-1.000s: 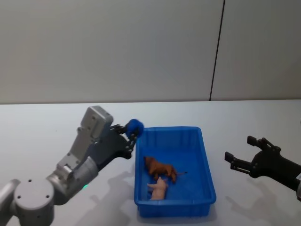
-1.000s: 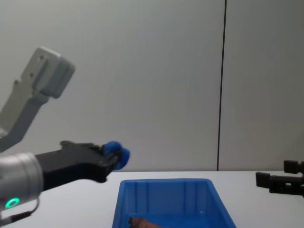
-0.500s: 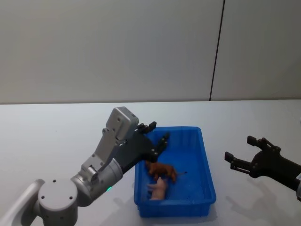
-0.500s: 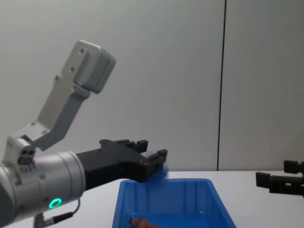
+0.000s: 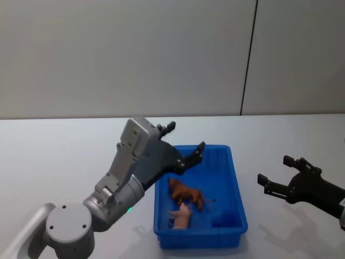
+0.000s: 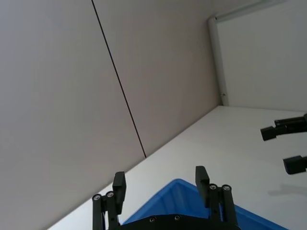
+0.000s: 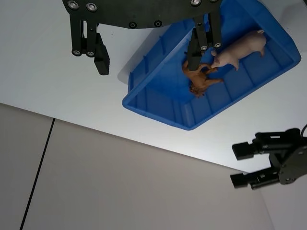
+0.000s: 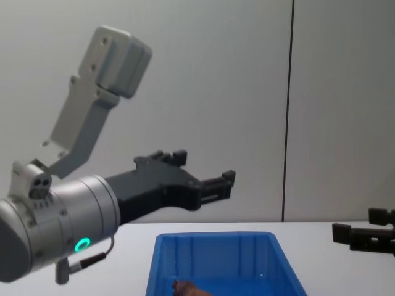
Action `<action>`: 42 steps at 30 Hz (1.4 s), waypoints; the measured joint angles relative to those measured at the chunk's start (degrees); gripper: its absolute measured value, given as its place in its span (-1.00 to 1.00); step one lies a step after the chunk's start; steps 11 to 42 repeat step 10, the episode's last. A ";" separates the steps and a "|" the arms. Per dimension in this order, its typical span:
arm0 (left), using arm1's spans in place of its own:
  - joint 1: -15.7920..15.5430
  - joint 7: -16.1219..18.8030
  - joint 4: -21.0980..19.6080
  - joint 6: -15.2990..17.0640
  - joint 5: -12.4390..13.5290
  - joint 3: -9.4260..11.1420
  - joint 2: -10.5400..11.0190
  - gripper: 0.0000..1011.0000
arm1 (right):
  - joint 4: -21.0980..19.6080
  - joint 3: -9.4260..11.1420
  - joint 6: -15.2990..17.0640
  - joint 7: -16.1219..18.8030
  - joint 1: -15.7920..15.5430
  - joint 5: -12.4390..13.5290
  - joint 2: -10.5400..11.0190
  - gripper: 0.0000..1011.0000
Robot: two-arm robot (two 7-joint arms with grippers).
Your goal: Pick up the two dolls from the table and place them into the box.
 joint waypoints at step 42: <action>0.05 1.70 -0.86 -2.39 -0.08 -0.64 0.23 0.99 | 0.00 0.00 0.00 0.00 0.00 0.00 0.00 0.98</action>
